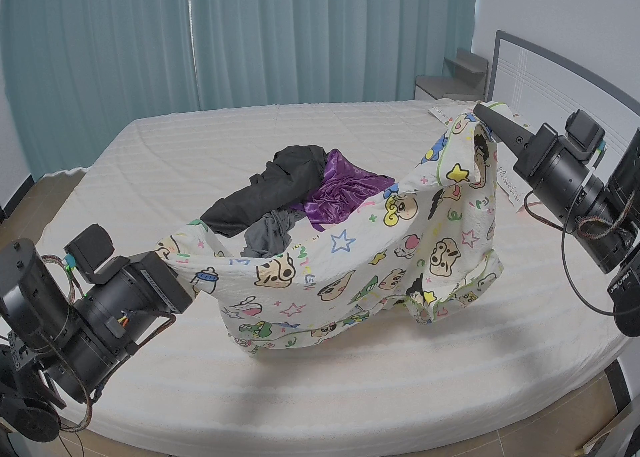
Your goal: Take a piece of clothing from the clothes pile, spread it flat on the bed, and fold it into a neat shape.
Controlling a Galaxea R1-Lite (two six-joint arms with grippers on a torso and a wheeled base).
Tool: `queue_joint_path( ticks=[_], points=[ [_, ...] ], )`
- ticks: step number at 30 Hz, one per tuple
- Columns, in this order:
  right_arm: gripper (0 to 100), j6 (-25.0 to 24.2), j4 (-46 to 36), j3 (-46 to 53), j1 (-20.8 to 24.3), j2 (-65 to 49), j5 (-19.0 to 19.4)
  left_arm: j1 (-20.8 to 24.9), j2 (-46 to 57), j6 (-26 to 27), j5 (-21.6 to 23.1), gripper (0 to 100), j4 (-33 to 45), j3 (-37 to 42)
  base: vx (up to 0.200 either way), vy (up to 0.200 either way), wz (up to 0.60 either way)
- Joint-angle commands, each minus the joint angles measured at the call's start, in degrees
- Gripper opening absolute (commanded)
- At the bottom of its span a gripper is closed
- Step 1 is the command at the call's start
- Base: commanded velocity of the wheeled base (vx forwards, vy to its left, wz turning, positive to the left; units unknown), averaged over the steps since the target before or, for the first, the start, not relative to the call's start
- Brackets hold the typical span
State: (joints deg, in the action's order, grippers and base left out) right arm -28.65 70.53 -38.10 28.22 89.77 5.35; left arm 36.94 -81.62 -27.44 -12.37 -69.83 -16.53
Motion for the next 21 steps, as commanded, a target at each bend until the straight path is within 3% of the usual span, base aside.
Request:
queue_joint_path(
  ticks=[1,7,12,21],
  points=[
    [0,0.00,0.04,0.04,0.17,0.40,0.10,-0.11,1.55,0.11,0.42,0,0.04,0.09,0.000,0.200,0.00],
    [0,-0.27,0.04,0.13,0.17,0.58,0.19,-3.19,1.28,0.19,1.21,0,0.04,-0.17,0.000,0.200,0.00],
    [0,-0.44,0.04,-0.05,0.26,0.67,0.19,-6.53,2.07,-0.16,7.01,0,-0.05,0.27,0.000,0.200,0.00],
    [0,-0.18,0.04,-0.58,1.49,1.20,0.19,-8.29,2.60,-0.16,7.36,0,-0.13,0.09,0.000,0.200,0.00]
  ],
)
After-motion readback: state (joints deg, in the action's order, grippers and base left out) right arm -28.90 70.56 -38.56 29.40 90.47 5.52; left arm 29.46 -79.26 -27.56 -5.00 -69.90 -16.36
